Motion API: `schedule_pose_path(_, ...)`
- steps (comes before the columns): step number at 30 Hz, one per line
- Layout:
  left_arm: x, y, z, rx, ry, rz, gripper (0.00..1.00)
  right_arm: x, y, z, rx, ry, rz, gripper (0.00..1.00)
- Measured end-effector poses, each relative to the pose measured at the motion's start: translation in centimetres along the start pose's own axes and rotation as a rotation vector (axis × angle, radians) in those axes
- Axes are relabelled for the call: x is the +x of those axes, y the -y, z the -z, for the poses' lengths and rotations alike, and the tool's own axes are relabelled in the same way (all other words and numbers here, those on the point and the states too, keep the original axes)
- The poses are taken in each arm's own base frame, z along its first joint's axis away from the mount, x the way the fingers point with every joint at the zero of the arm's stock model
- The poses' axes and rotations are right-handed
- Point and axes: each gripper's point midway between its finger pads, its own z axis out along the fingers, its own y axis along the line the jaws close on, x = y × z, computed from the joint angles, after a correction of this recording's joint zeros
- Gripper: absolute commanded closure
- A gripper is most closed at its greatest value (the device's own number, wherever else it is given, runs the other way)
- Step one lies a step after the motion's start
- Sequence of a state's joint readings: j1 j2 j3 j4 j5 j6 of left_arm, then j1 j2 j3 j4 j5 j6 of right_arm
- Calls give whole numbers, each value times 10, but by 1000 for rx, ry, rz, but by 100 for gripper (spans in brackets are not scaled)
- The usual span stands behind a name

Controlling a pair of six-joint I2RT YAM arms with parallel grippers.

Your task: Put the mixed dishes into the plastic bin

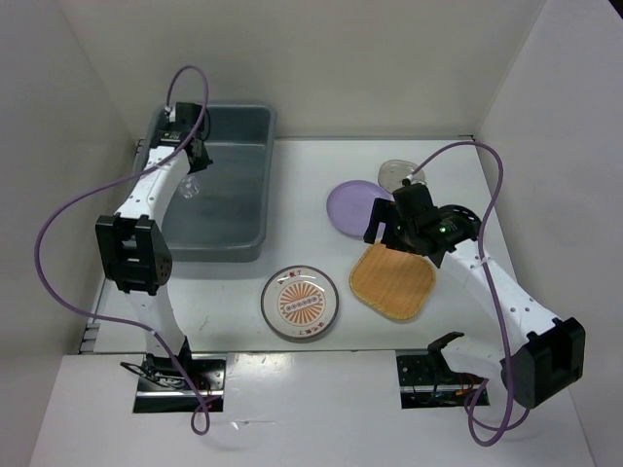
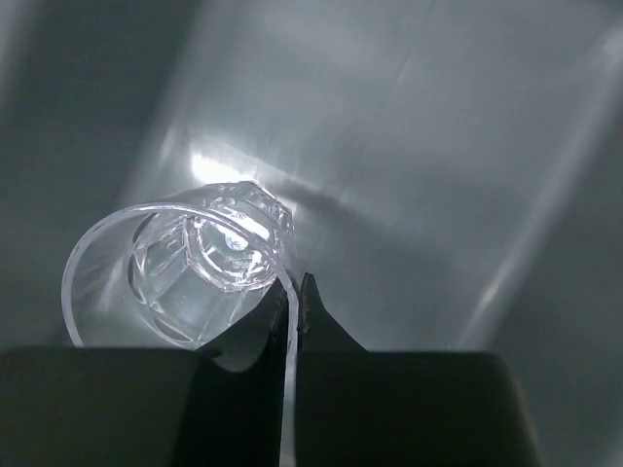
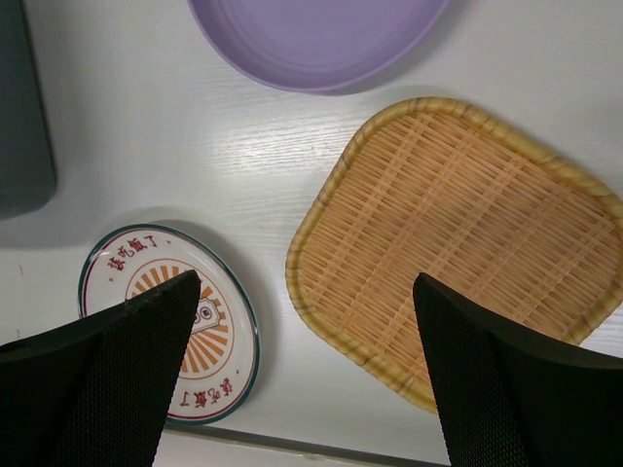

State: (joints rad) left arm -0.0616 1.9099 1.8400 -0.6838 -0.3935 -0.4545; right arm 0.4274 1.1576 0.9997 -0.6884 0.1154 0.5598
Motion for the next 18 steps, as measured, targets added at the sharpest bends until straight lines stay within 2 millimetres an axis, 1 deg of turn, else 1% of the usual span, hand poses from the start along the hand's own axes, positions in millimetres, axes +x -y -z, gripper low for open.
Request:
schedule_pose_path(1, 20, -4, -9, -22, -49, -17, 100, 0, 0, 0, 1, -1, 0, 5)
schedule_pose_path(2, 28, -6, -12, -28, -65, -22, 100, 1, 0, -1, 2, -4, 1, 5)
schedule_pose_path(4, 54, -13, -21, -56, -121, -34, 100, 1, 1, -3, 6, -8, 3, 5)
schedule_pose_path(7, 95, -29, -34, -105, -212, -58, 100, 3, 1, -4, 9, -15, 5, 5)
schedule_pose_path(9, 111, -38, -39, -126, -250, -63, 100, 3, 1, -5, 9, -16, 6, 5)
schedule_pose_path(10, 116, -41, -40, -135, -262, -61, 100, 3, 1, -5, 8, -18, 7, 5)
schedule_pose_path(11, 116, -44, -41, -142, -260, -53, 98, 4, 1, -6, 10, -21, 9, 5)
schedule_pose_path(12, 114, -44, -42, -144, -252, -44, 84, 4, 1, -6, 9, -23, 10, 5)
schedule_pose_path(15, 110, -44, -45, -144, -233, -30, 71, 5, 1, -6, 7, -27, 11, 5)
schedule_pose_path(16, 109, -44, -45, -146, -230, -30, 53, 5, 0, -6, 6, -28, 11, 5)
schedule_pose_path(18, 106, -44, -46, -147, -220, -24, 49, 5, 0, -6, 2, -30, 11, 5)
